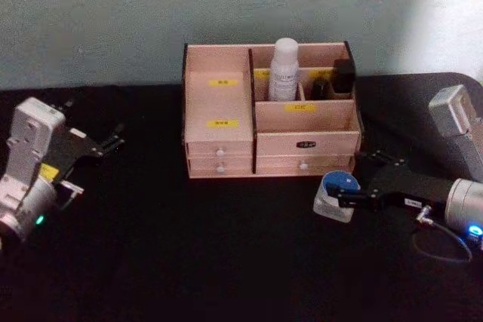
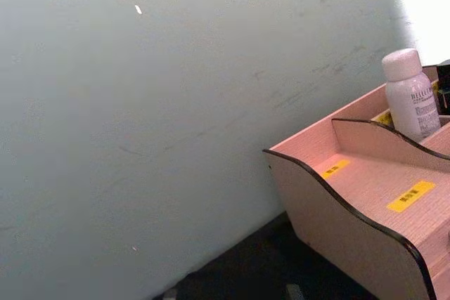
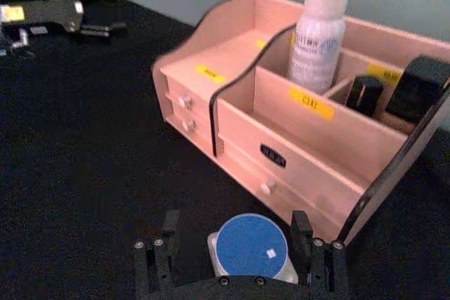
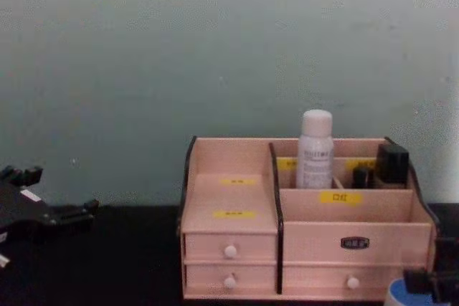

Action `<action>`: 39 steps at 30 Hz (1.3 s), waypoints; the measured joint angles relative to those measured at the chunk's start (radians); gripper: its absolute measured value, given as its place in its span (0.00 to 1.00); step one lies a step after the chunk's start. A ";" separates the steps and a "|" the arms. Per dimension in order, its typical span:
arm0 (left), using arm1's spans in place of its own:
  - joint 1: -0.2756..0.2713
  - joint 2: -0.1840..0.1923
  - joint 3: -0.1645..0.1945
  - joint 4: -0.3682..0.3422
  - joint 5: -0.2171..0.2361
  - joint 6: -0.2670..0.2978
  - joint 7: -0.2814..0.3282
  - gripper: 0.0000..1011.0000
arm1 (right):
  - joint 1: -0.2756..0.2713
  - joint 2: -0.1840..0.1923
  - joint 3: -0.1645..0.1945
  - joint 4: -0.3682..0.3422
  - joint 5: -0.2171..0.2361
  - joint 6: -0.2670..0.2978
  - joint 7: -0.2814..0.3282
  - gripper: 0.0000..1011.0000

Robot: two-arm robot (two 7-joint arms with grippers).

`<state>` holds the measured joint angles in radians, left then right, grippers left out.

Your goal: Pick up the facial cleanser and watermelon frost from the table and place them into the tiered storage box.

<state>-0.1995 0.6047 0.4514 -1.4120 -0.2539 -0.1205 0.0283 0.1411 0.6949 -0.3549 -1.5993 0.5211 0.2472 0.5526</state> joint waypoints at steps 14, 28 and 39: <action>0.000 0.000 0.000 0.000 0.000 0.000 0.000 0.99 | 0.034 0.002 -0.050 0.045 0.010 0.036 -0.016 0.99; 0.000 0.000 0.000 0.000 0.000 0.000 0.000 0.99 | 0.045 0.004 -0.071 0.061 0.013 0.046 -0.027 0.99; 0.000 0.000 0.000 0.000 0.000 0.000 0.000 0.99 | 0.059 -0.002 -0.086 0.080 0.003 0.047 -0.034 0.99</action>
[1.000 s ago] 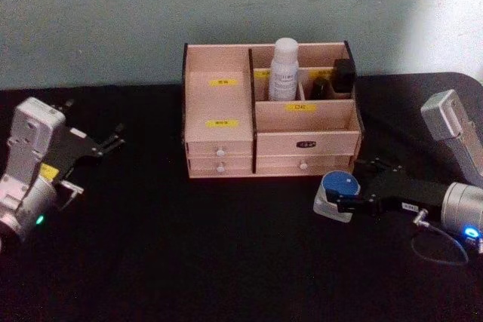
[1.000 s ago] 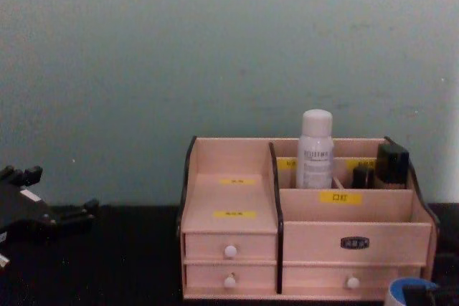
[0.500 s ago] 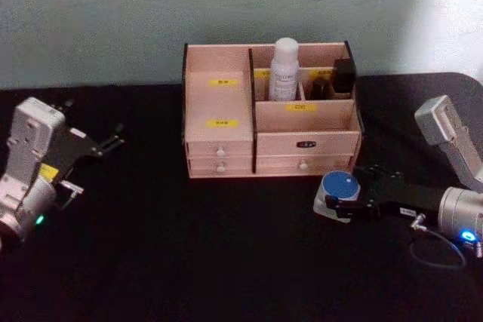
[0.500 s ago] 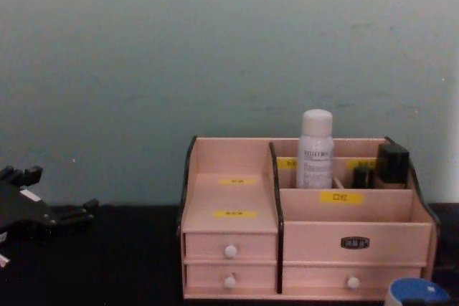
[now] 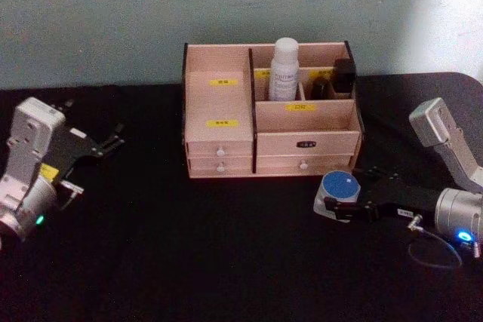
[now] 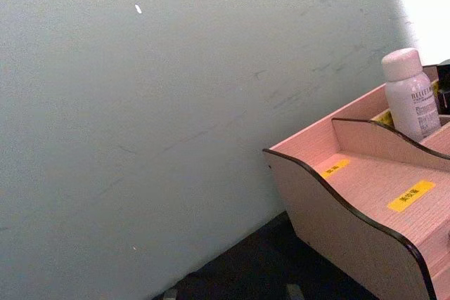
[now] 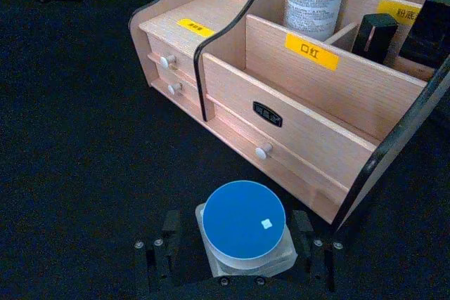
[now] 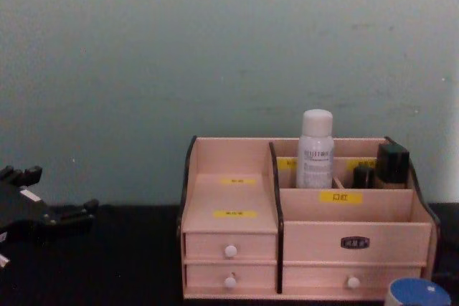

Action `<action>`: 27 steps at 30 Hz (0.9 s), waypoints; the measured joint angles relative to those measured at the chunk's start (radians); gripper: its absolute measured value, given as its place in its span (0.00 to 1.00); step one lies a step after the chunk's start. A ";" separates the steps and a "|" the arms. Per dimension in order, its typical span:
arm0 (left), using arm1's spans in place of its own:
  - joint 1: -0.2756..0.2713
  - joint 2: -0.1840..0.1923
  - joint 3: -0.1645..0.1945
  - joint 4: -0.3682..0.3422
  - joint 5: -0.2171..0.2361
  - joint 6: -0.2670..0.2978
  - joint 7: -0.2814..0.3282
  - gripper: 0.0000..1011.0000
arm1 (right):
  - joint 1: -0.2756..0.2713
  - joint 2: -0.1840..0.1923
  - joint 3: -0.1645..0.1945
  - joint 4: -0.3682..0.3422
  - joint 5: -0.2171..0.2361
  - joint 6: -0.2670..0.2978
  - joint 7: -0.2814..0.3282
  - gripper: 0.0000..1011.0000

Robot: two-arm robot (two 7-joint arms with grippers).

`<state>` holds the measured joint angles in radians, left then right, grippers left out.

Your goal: Pick up the facial cleanser and watermelon frost from the table and place them into the tiered storage box.

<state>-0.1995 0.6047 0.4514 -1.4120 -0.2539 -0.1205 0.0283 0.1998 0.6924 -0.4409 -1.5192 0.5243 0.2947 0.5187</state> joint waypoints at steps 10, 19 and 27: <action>0.000 0.000 0.000 0.000 0.000 0.000 0.000 0.99 | 0.007 -0.007 -0.005 0.014 -0.011 -0.001 -0.002 0.99; 0.000 0.000 0.000 0.000 0.000 0.000 0.000 0.99 | 0.007 -0.009 -0.005 0.016 -0.023 -0.009 -0.006 0.99; 0.000 0.000 0.000 0.000 0.000 0.000 0.000 0.99 | 0.007 -0.009 -0.005 0.016 -0.022 -0.010 -0.006 0.99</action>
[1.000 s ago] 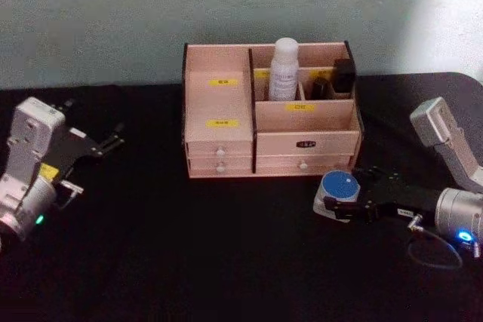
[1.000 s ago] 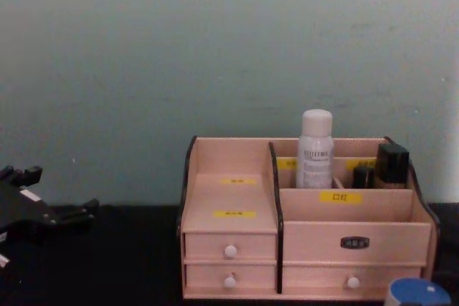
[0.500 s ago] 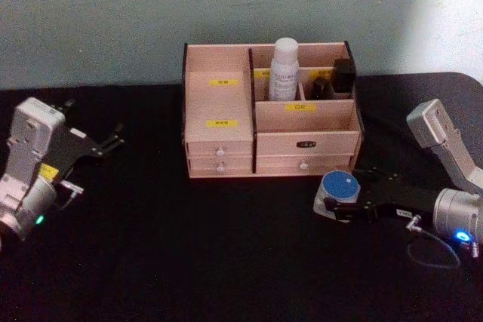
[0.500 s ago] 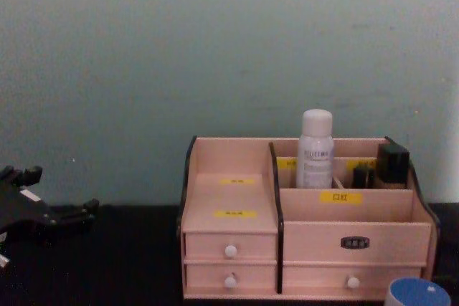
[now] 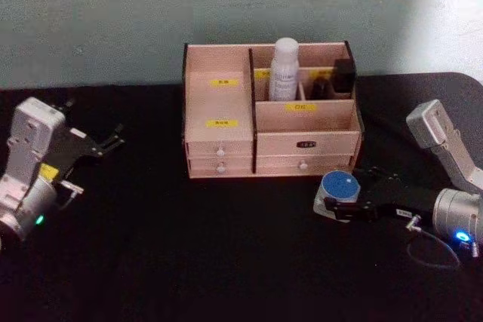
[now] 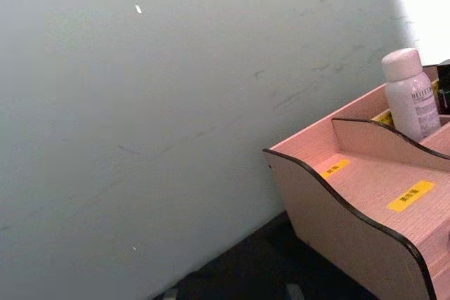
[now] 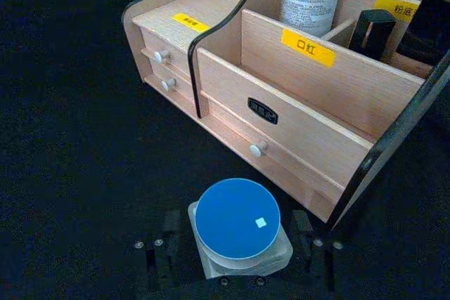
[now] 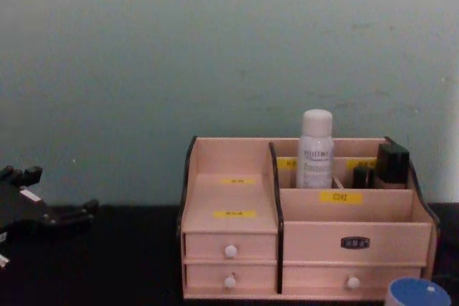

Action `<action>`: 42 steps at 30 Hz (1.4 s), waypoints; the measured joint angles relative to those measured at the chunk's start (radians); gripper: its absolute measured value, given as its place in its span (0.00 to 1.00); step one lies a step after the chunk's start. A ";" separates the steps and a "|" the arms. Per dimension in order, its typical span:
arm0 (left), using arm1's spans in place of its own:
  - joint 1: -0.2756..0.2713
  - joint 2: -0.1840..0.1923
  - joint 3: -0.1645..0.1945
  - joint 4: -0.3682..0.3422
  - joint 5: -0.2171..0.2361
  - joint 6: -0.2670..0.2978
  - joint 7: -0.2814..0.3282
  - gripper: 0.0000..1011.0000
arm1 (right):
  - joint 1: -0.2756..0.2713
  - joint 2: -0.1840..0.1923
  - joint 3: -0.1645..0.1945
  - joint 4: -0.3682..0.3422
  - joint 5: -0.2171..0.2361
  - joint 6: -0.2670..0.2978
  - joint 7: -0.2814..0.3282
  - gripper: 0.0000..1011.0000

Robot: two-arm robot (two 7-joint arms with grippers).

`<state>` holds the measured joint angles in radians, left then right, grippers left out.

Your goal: Pick up the facial cleanser and watermelon frost from the table and place them into the tiered storage box.

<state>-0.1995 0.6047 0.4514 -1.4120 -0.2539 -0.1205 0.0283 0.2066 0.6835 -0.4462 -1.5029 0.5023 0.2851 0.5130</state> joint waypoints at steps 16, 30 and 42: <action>0.000 0.000 0.000 0.000 0.000 0.000 0.000 0.99 | 0.000 0.000 0.001 -0.001 0.002 0.000 0.001 0.88; 0.000 0.000 0.000 0.000 0.000 0.000 0.000 0.99 | 0.000 0.000 0.001 -0.001 0.003 0.001 0.002 0.70; 0.000 0.000 0.000 0.000 0.000 0.000 0.000 0.99 | 0.000 0.000 0.001 -0.001 0.003 0.001 0.002 0.70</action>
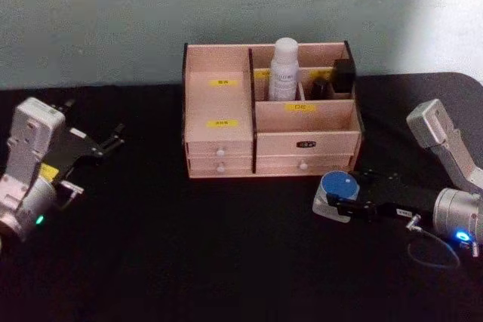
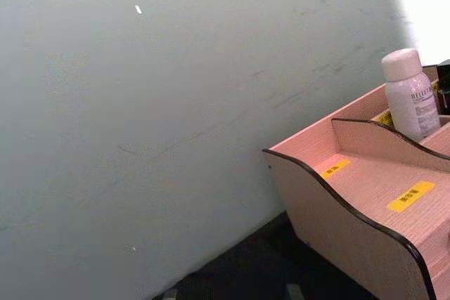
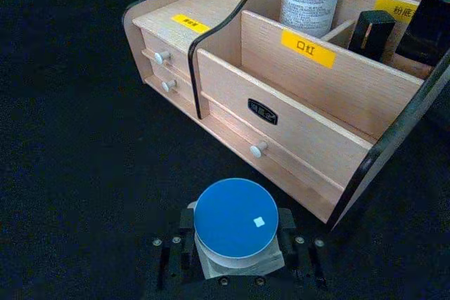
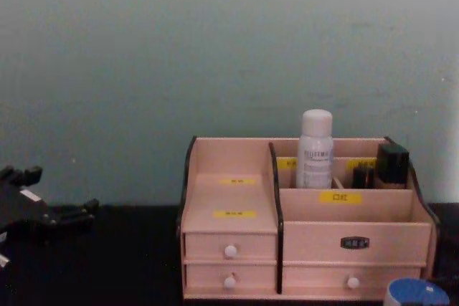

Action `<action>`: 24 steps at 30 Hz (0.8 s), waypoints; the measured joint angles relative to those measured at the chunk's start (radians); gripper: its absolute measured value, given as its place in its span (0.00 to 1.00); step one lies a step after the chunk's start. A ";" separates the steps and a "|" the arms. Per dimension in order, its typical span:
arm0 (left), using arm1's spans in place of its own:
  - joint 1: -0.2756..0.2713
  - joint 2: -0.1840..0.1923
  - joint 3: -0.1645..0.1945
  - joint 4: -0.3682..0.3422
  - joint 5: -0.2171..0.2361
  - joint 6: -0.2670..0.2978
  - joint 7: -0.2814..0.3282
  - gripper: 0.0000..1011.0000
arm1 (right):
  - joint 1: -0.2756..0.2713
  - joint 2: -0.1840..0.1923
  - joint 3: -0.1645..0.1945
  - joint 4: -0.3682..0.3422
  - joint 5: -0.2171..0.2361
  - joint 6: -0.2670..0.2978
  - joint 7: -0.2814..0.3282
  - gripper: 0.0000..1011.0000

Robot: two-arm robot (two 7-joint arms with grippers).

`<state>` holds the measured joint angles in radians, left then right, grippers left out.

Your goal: Pick up the facial cleanser and watermelon frost from the table and place them into the tiered storage box.

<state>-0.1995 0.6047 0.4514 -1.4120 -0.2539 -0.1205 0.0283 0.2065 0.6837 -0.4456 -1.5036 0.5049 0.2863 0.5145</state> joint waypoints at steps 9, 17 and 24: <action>0.000 0.000 0.000 0.000 0.000 0.000 0.000 0.99 | 0.000 0.008 0.006 -0.002 0.014 -0.007 0.032 0.70; 0.000 0.000 0.000 0.000 0.000 0.000 0.000 0.99 | 0.003 0.034 0.004 -0.025 0.047 -0.014 0.086 0.70; 0.000 0.000 0.000 0.000 0.000 0.000 0.000 0.99 | 0.027 0.046 -0.013 -0.043 0.074 -0.026 0.128 0.70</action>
<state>-0.1995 0.6047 0.4514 -1.4120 -0.2539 -0.1205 0.0283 0.2334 0.7302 -0.4585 -1.5467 0.5794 0.2601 0.6427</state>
